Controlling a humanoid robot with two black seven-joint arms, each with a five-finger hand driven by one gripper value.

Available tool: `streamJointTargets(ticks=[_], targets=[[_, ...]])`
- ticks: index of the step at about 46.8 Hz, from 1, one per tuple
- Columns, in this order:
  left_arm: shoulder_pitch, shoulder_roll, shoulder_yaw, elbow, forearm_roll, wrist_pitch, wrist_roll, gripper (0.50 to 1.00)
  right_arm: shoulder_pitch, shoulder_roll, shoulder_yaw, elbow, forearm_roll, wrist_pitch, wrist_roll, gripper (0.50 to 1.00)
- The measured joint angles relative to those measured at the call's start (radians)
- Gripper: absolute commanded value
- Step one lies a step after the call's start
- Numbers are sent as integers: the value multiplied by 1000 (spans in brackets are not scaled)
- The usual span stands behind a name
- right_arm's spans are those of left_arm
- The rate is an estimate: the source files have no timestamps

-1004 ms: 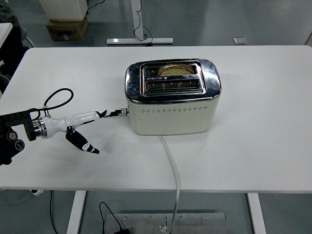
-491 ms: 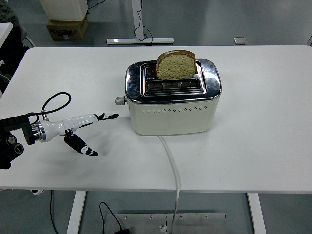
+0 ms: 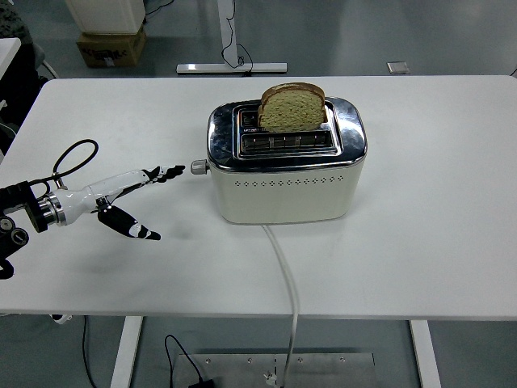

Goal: Press down toaster

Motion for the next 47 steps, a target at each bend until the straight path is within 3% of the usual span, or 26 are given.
streamJointTargets(ticks=[47], targets=[[-13,-8,-2,170,-674,-6,7,1000,0,0,0,0,0,0,0,998]])
